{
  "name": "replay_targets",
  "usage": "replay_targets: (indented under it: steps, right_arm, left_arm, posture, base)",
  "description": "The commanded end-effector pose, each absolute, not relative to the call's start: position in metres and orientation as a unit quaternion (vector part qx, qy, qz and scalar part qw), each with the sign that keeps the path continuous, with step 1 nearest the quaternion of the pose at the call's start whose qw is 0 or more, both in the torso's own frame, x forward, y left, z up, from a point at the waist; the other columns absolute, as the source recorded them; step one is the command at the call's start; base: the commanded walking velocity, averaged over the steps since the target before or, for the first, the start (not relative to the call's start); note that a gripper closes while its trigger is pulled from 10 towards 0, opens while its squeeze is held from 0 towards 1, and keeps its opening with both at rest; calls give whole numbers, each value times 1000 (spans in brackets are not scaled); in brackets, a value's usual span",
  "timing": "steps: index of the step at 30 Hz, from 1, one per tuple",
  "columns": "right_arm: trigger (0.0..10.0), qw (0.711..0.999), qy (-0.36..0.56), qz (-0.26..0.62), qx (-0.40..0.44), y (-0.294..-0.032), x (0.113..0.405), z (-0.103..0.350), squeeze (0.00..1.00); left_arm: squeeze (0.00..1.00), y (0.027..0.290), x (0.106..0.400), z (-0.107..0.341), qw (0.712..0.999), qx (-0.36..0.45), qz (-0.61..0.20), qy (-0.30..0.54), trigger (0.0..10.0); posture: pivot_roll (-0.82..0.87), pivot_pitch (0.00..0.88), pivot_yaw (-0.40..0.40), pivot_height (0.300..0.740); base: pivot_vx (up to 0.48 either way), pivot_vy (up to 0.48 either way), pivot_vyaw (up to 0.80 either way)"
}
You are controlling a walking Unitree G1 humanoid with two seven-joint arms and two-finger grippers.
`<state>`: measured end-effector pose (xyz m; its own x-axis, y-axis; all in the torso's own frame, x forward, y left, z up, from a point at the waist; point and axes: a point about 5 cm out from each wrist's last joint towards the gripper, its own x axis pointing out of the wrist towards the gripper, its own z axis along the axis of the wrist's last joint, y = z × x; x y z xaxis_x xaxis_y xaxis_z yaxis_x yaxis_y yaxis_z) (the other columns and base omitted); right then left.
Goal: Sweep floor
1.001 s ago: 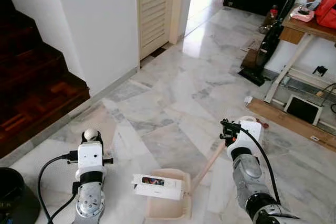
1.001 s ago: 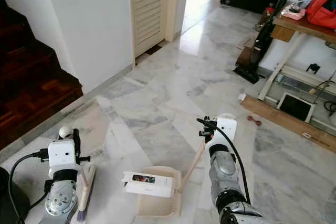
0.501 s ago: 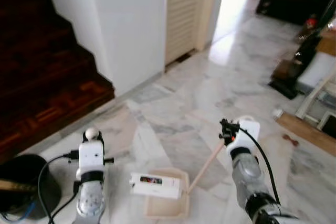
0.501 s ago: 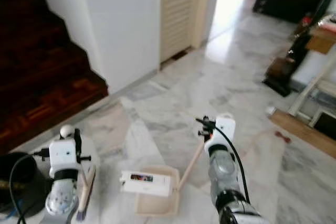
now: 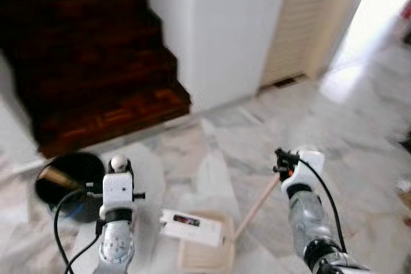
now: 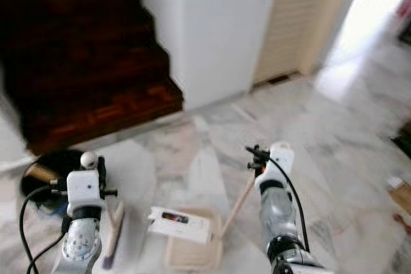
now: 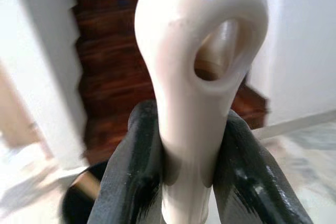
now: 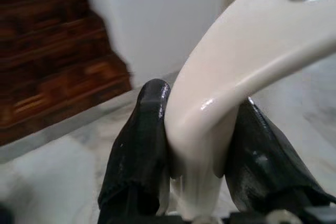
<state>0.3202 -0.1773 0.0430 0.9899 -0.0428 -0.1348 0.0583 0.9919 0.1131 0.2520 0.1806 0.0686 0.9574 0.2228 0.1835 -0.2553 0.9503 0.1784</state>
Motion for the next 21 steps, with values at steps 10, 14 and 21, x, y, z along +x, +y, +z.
replay_targets:
  steps: [10, 14, 21]
  right_arm:
    - [10000, 996, 41, -30, 67, -180, 325, 53, 0]
    - [10000, 996, 41, -30, 67, -180, 325, 53, 0]
    - [10000, 996, 41, -28, 71, -179, 325, 53, 0]
  left_arm:
    - [0, 178, 256, 78, 982, 107, 117, -104, 10000]
    - [0, 178, 256, 78, 982, 108, 117, -102, 10000]
    - [0, 179, 256, 78, 982, 108, 118, -100, 10000]
  posture:
    - [74, 0, -87, 740]
    - [76, 0, -87, 740]
    - [77, 0, -87, 740]
  base:
    - [0, 0, 800]
    - [0, 0, 800]
    - [0, 0, 800]
